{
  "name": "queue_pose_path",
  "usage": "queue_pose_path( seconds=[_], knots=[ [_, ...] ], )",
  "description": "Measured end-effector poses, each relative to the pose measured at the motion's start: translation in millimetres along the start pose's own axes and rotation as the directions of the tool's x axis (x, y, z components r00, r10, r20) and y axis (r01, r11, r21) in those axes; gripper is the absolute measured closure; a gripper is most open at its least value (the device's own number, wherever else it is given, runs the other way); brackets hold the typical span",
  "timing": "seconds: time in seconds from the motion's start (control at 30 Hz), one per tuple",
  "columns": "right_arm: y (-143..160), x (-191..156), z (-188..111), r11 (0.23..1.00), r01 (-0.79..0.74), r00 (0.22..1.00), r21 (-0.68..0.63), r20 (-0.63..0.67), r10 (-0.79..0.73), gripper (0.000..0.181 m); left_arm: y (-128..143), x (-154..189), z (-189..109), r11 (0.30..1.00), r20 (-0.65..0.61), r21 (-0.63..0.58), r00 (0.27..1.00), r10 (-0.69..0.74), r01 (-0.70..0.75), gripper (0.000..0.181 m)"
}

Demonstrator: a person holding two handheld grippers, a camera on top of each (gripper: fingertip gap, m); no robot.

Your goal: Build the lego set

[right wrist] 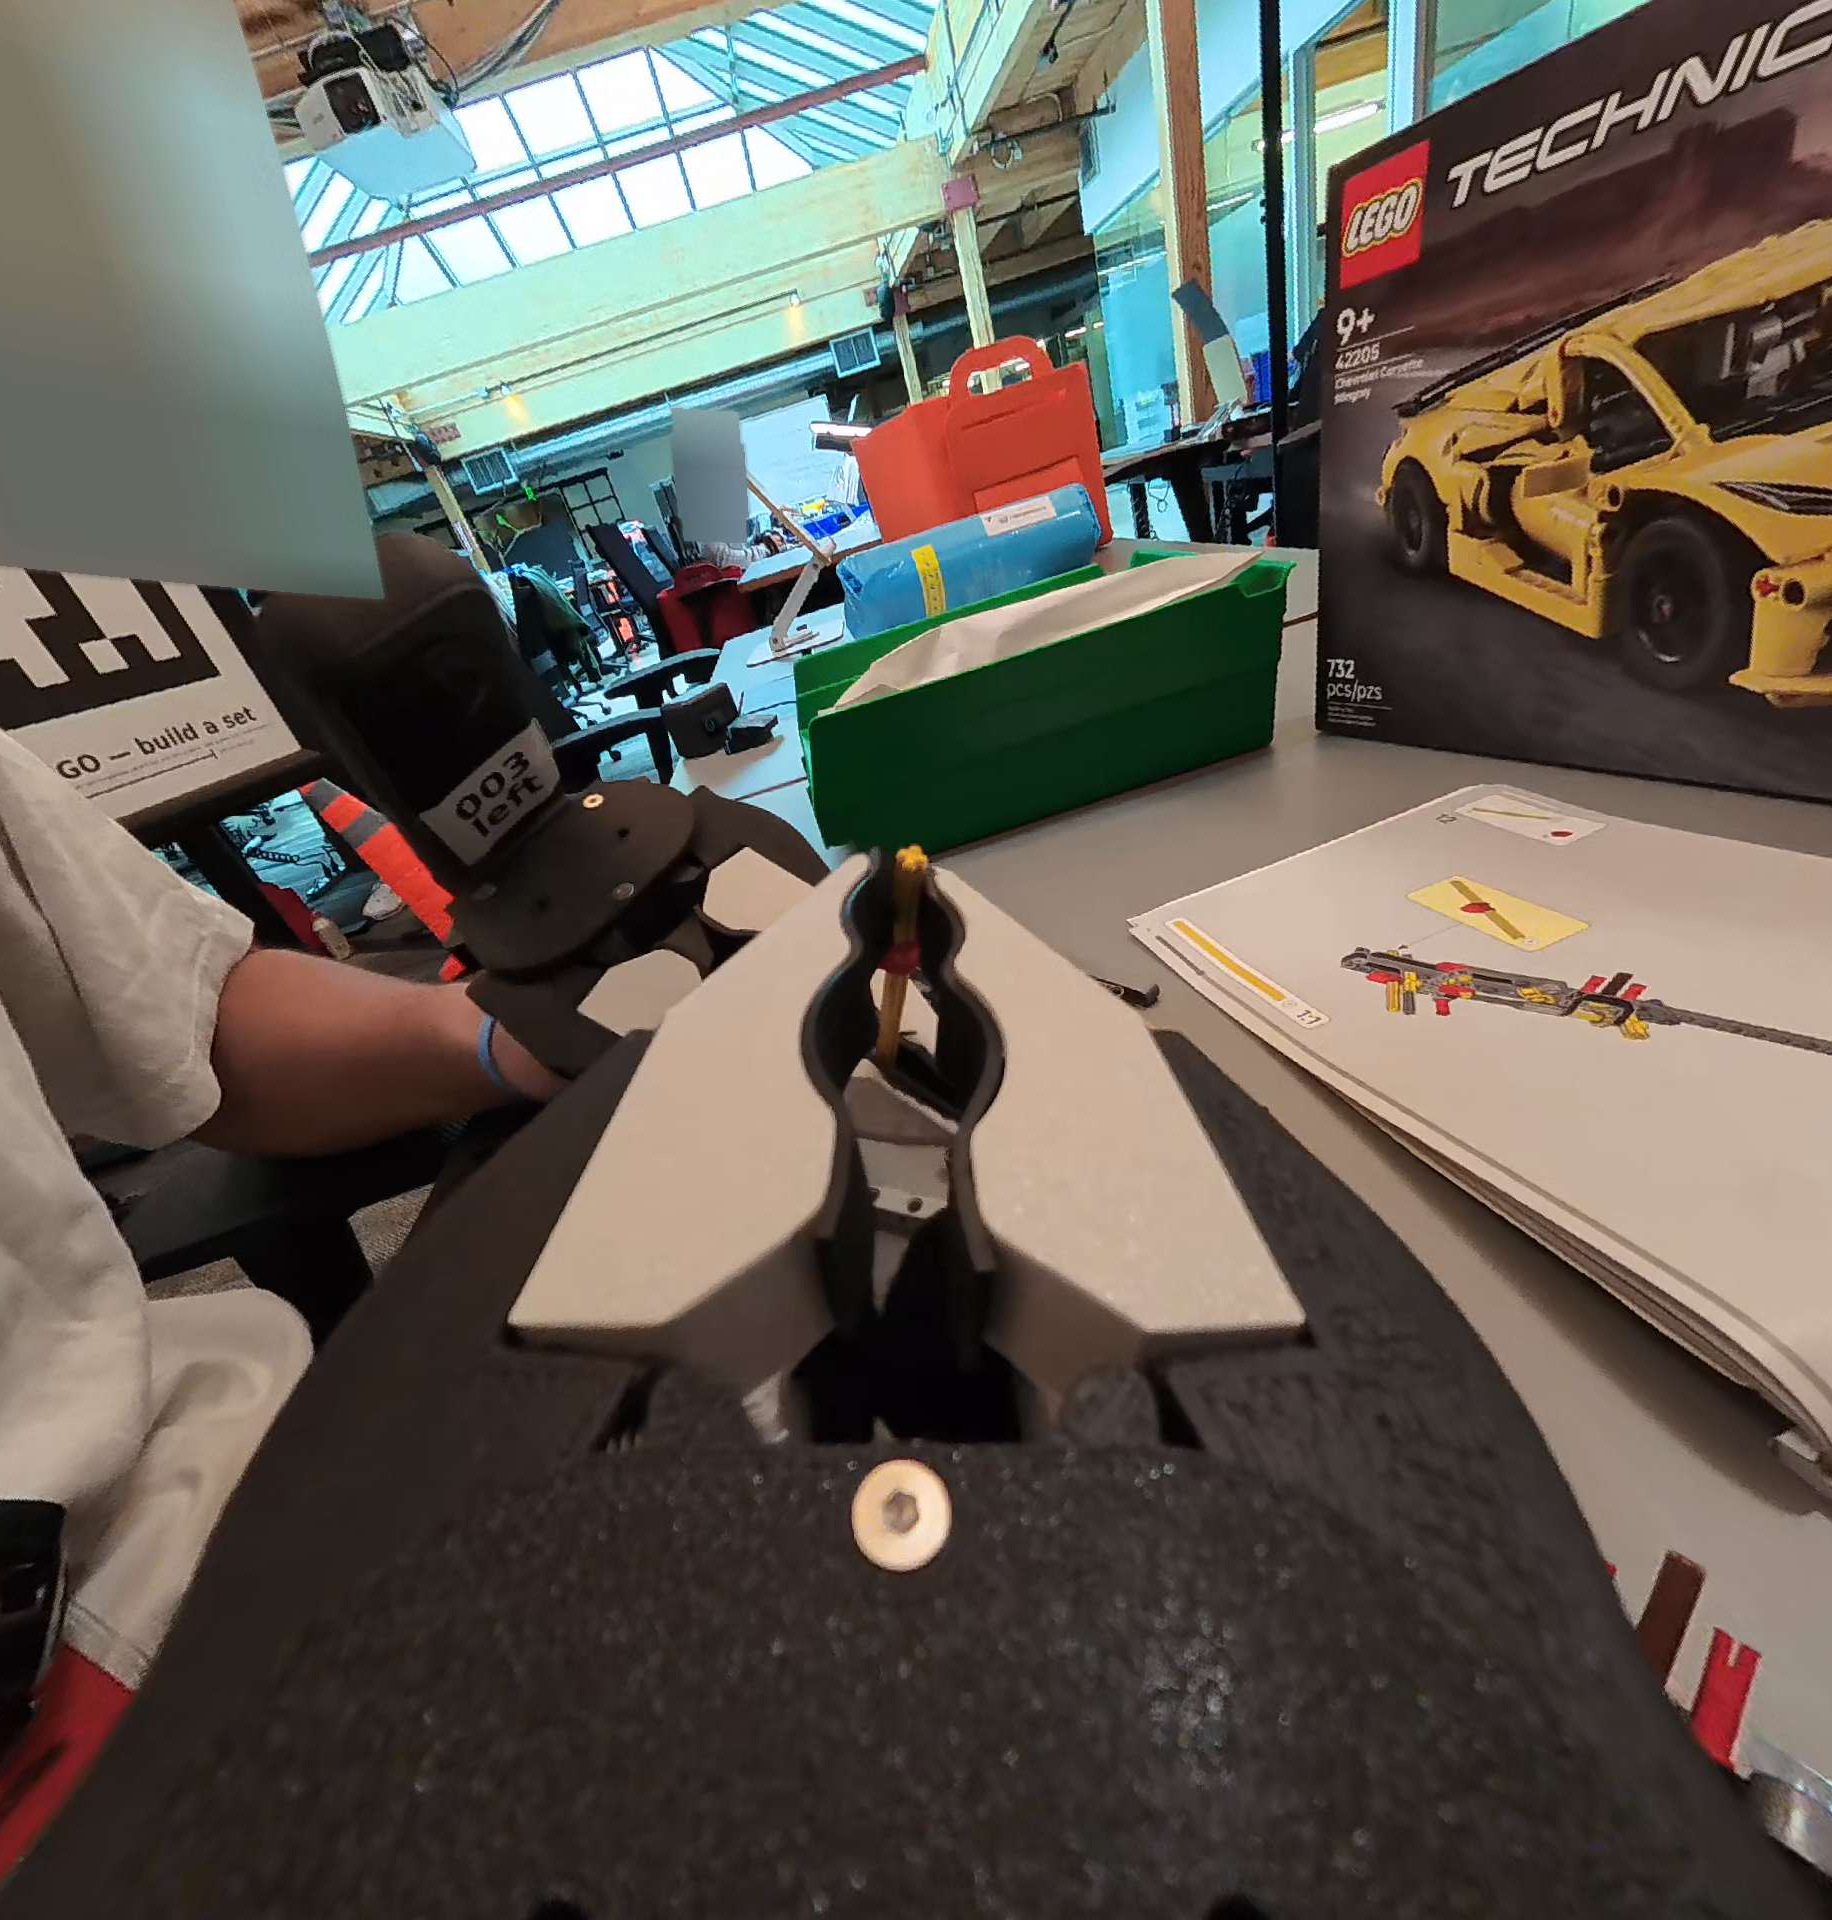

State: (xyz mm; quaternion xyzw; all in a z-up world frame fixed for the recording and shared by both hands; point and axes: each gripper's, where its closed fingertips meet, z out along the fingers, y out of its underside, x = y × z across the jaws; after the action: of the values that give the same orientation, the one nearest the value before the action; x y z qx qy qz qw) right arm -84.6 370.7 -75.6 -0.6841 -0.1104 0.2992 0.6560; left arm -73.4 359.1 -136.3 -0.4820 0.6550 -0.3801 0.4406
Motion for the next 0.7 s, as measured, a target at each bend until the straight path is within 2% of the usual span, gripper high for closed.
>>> queue_pose_path(
  seconds=[0.13, 0.23, 0.3, 0.7],
  knots=[
    [-18.7, 11.3, -11.5, 0.993, -0.072, 0.997, 0.097, -0.005, 0.073, 0.179, -8.5, 0.5, -5.8, 0.998, -0.028, 0.060, 0.999, -0.034, 0.036, 0.181],
    [-18.2, 7.4, -11.8, 0.988, -0.114, 0.993, 0.100, 0.029, 0.112, 0.180, -15.3, -0.9, -9.7, 0.994, -0.027, 0.101, 0.999, -0.043, 0.046, 0.181],
    [-16.2, 6.7, -9.7, 0.993, -0.078, 0.997, 0.083, 0.012, 0.078, 0.181, -14.2, -0.7, -8.7, 0.995, -0.025, 0.094, 0.999, -0.038, 0.040, 0.181],
    [-12.2, 7.7, -9.4, 0.986, -0.145, 0.989, 0.079, 0.045, 0.141, 0.179, -14.1, 3.1, -8.4, 0.995, 0.005, 0.088, 0.999, 0.045, -0.045, 0.181]
  ],
)
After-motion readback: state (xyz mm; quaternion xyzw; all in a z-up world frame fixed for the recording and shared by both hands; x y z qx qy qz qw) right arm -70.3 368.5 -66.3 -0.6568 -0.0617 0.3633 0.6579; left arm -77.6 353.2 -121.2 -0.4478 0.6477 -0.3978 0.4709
